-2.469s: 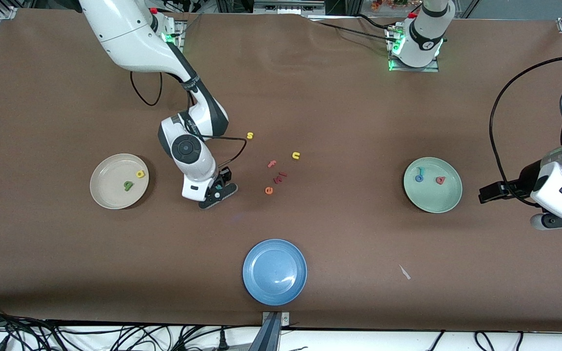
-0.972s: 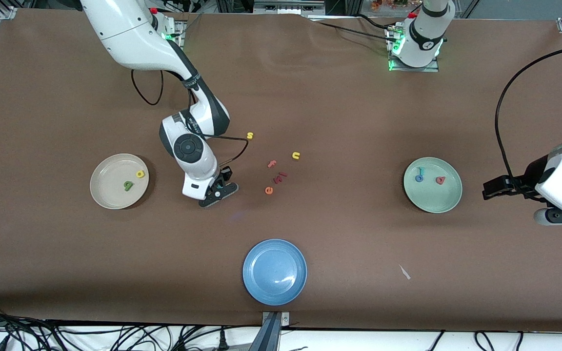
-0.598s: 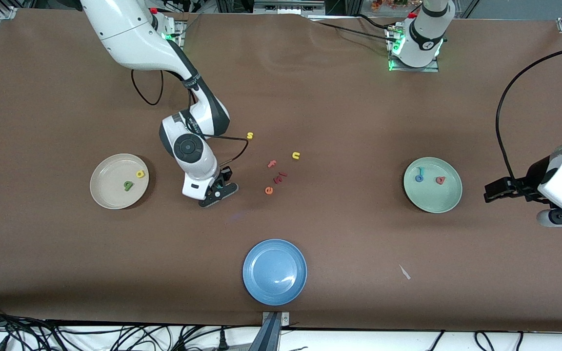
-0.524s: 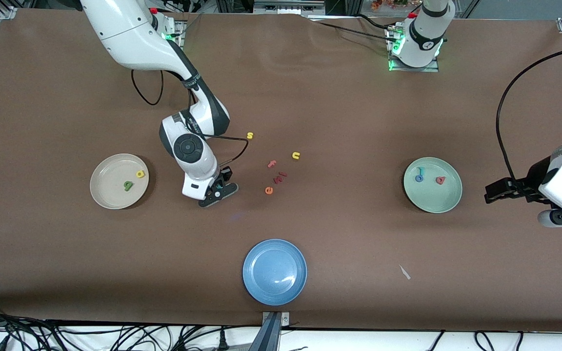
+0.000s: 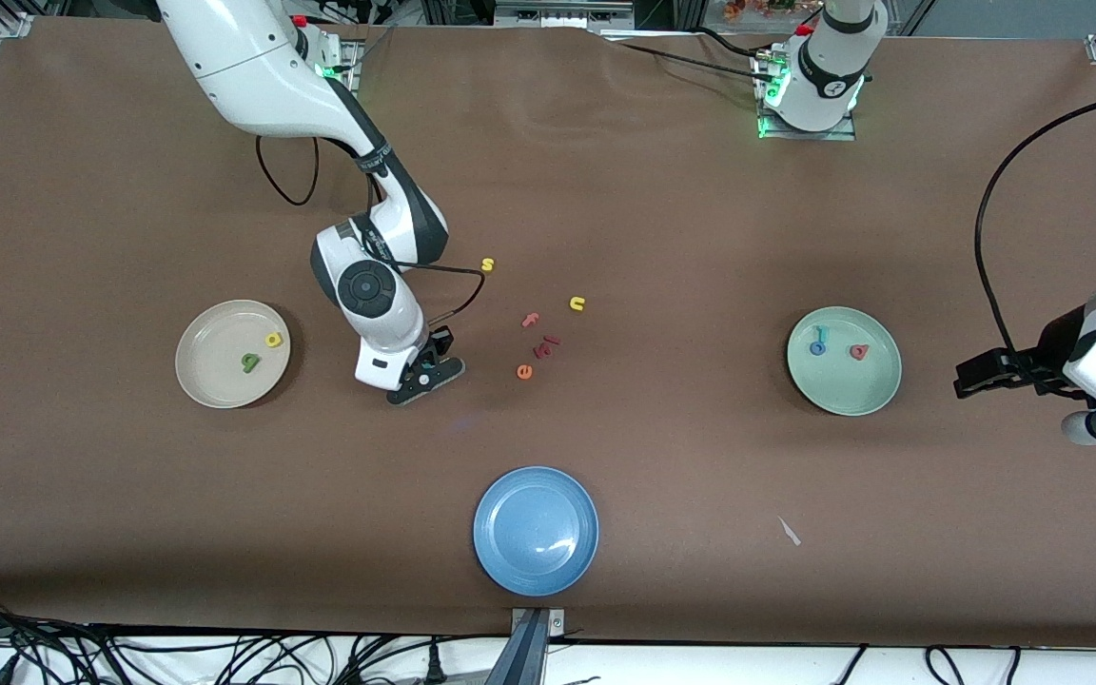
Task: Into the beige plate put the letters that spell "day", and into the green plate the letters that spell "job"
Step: 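Carry the teal letter to the cream plate and open the right gripper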
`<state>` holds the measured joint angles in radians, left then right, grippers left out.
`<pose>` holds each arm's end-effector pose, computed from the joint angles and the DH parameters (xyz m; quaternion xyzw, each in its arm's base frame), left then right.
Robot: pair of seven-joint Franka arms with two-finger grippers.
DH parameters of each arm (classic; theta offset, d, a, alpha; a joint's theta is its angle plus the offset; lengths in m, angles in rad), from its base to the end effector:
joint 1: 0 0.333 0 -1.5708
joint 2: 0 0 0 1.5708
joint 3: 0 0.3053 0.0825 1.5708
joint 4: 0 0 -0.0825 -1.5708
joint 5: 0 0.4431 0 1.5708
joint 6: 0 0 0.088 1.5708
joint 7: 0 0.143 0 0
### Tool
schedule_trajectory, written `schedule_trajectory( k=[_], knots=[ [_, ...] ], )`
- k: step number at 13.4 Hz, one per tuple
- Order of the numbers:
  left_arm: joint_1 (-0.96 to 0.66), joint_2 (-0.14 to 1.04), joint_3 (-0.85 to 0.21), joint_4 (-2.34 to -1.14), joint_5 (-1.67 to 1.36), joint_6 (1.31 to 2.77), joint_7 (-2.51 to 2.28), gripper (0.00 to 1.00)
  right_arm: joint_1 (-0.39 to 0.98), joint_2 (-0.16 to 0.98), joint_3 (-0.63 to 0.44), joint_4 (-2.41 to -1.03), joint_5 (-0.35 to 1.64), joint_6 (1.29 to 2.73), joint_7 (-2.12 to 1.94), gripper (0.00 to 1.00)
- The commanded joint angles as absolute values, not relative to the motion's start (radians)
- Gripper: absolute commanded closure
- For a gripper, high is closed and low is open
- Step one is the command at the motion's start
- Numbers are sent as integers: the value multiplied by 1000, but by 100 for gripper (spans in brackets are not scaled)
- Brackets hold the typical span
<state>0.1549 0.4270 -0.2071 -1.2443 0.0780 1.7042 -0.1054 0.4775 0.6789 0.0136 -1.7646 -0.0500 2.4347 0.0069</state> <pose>0.7425 -0.0026 0.4793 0.9993 0.0321 0.0203 0.0053 0.6097 0.3246 0.0887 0.9664 0.2568 -0.0013 0.0126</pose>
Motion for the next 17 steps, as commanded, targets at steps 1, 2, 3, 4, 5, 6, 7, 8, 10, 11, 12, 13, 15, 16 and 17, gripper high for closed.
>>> schedule_trajectory(
  k=[1,2,3,4,5,6,7,8,10,11,12,13,15,16,17],
  knots=[
    [153,417,-209,-1238,106,1700,-92,0,480,681,15,-1769,-38,2447,18,73],
    [155,417,-204,-1238,106,1700,-92,0,480,681,15,-1769,-38,2447,18,74],
    [155,417,-203,-1236,106,1700,-92,0,480,681,15,-1769,-38,2447,18,76],
    [155,416,-206,-1238,106,1698,-92,0,480,681,15,-1769,-38,2447,18,76],
    [155,416,-212,-1238,106,1698,-92,0,480,681,15,-1769,-38,2447,18,78],
    [153,416,-215,-1238,106,1698,-92,0,479,681,15,-1767,-38,2445,18,80],
    [152,410,-213,-1238,106,1698,-92,0,477,680,15,-1767,-37,2445,17,83],
    [152,410,-213,-1238,106,1698,-92,0,477,680,15,-1766,-35,2442,17,84],
    [152,408,-212,-1238,106,1698,-92,0,474,678,15,-1752,-31,2436,18,84],
    [150,408,-213,-1238,106,1698,-92,0,474,677,14,-1749,-31,2430,18,84],
    [147,408,-213,-1238,106,1698,-92,0,471,672,12,-1741,-31,2406,17,84],
    [146,408,-213,-1238,106,1697,-92,0,466,670,12,-1726,-31,2375,15,84],
    [144,405,-213,-1239,106,1697,-92,0,454,643,0,-1713,-32,2313,8,84],
    [144,405,-212,-1238,106,1697,-92,0,454,621,-18,-1723,-32,2303,-3,84],
    [144,405,-212,-1239,107,1697,-92,0,453,600,-41,-1732,-32,2274,-26,84]
  ],
)
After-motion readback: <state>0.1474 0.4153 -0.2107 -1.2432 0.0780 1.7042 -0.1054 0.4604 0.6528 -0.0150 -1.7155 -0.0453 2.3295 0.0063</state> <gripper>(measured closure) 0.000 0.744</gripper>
